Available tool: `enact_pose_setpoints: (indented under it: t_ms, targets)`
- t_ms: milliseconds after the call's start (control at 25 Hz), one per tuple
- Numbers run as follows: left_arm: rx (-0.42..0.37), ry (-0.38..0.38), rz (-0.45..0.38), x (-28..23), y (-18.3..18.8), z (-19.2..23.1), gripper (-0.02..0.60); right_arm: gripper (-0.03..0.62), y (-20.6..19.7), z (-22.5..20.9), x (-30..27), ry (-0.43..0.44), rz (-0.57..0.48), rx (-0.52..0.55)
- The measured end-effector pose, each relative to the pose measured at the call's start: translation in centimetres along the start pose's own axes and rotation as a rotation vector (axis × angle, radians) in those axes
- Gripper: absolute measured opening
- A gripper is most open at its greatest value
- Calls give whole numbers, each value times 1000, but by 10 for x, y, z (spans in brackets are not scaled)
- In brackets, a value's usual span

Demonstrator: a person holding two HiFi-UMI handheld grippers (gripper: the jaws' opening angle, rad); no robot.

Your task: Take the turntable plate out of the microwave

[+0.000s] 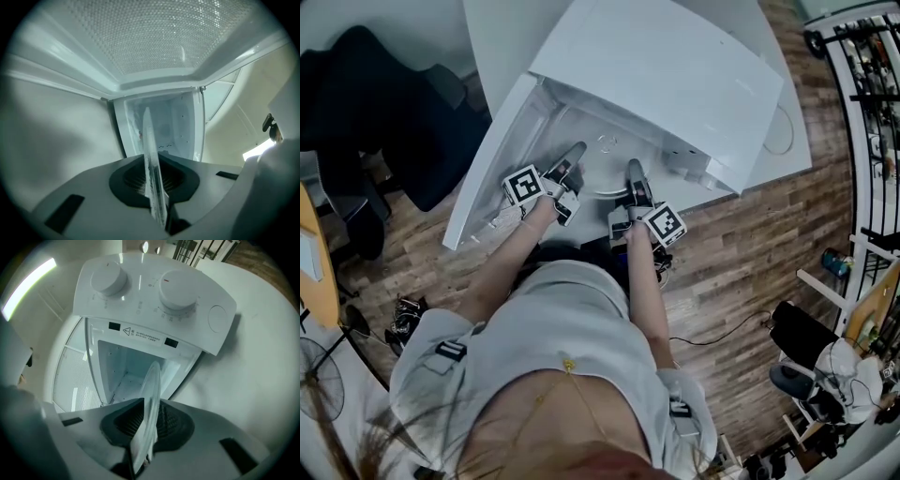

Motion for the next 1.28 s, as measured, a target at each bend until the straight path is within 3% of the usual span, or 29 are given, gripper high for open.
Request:
enact_pose_setpoints:
  t_ms: [240,320,440,560,1000,1280]
  targets:
    - [-64,-29,43,2,-4,-12,48,63,-5,-3,18,-53,-43,-82]
    - [-74,-38,58,4,-5,-17,48,63,-5,5,22,-33,-48,-49]
    - [-104,-61,77,9,-5,-24,48,63,-11,8,29,-42,-68,-79]
    - [-107,-60,105,12,-8,-27,49,64,-10,19,32,-22,-71,-5]
    - [-168,-121,204,25,-7,-42,52,63,-28,36,53,-35,-157,-13]
    - [-147,-143,245,39,-8,-55,52,64,-40,53,66,-41,-218,1]
Point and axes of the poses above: the fingertips, and each gripper's own axes: x backward along the fingers, z to its left, y out of its top, the point moved 1 cm from there along x, backward along the fingers, and after that the axes turned 7 degrees about -x, right-handed, at the moved point
